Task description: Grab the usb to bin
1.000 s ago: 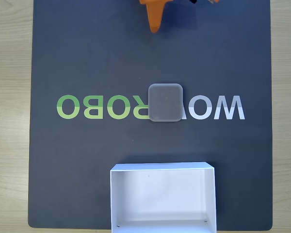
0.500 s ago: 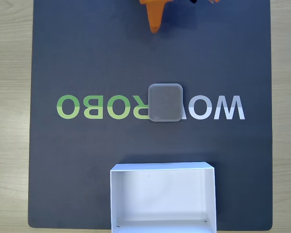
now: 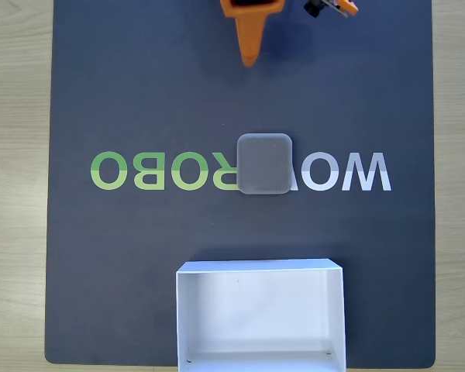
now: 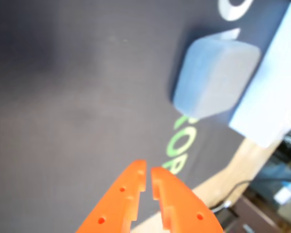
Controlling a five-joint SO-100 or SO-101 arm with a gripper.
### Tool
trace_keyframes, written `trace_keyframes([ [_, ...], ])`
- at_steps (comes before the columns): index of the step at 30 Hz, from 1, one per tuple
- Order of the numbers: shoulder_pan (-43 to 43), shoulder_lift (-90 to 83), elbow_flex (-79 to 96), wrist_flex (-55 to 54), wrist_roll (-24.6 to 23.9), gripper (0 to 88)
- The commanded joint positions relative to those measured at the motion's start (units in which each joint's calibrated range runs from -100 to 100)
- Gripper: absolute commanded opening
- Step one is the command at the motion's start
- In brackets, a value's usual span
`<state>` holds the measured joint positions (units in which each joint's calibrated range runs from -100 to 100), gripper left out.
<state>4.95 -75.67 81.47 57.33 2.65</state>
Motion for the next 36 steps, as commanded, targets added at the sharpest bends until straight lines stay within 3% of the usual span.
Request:
trace_keyframes([
  [1,0.2,16.0,-14.6,-3.6,-0.2,1.8],
  [14,2.3,56.1,-55.0,7.3,-0.2,2.5],
  [17,2.3,64.4,-61.8,10.7,-0.2,10.2],
  [25,1.6,78.8,-70.1,18.5,-0.3,40.7],
  [28,1.2,83.0,-69.5,18.2,-1.6,44.9],
  [36,0.2,92.4,-70.5,17.9,-6.1,45.7],
])
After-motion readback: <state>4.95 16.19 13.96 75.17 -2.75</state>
